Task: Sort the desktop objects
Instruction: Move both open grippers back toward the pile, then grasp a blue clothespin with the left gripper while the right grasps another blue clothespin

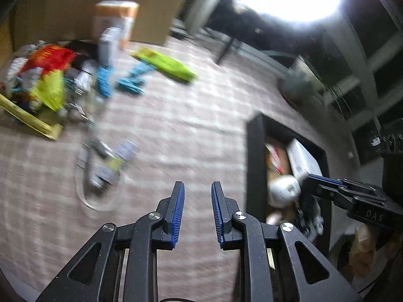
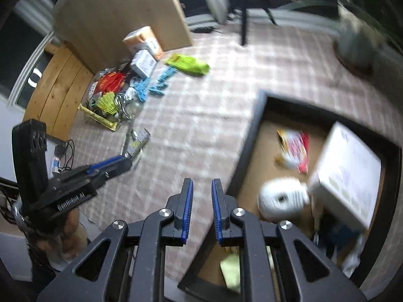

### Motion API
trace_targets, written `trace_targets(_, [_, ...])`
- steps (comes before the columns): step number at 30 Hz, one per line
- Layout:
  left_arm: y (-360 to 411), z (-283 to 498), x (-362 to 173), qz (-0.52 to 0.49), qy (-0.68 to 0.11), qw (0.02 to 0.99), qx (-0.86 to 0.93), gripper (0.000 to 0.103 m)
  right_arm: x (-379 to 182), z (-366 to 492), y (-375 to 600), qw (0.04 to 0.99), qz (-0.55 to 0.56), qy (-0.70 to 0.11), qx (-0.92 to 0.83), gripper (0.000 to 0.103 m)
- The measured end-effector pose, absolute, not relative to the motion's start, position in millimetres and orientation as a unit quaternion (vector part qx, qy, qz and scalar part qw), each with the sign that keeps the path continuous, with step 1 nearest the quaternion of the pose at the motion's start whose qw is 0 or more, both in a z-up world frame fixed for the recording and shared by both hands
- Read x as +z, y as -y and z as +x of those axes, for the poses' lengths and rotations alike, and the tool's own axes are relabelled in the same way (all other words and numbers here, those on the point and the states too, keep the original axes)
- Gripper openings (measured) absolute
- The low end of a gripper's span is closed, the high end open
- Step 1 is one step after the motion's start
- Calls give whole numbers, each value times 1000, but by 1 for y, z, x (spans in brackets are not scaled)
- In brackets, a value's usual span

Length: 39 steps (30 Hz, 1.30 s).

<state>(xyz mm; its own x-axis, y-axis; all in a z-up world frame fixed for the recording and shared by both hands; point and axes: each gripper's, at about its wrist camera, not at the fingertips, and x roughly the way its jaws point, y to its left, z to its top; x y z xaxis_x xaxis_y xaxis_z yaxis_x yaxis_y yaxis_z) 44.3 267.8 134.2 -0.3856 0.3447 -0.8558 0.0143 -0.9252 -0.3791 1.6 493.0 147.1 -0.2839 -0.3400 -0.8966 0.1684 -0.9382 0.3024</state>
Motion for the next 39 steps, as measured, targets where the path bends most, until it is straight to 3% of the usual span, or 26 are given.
trace_targets(5, [-227, 6, 144, -538, 159, 63, 825, 20, 157, -46, -457, 175, 565, 33, -805, 18])
trace_targets(8, [-208, -22, 143, -541, 150, 36, 827, 20, 154, -74, -431, 193, 561, -2, -805, 29])
trace_targets(14, [-180, -78, 120, -567, 169, 20, 806, 20, 127, -125, -378, 239, 560, -69, -790, 29])
trace_targets(20, [-173, -129, 92, -596, 152, -5, 788, 20, 90, -169, -346, 270, 572, -87, -770, 30])
trace_targets(39, [-175, -146, 57, -634, 133, -23, 761, 24, 49, -198, -300, 323, 558, -146, -750, 39])
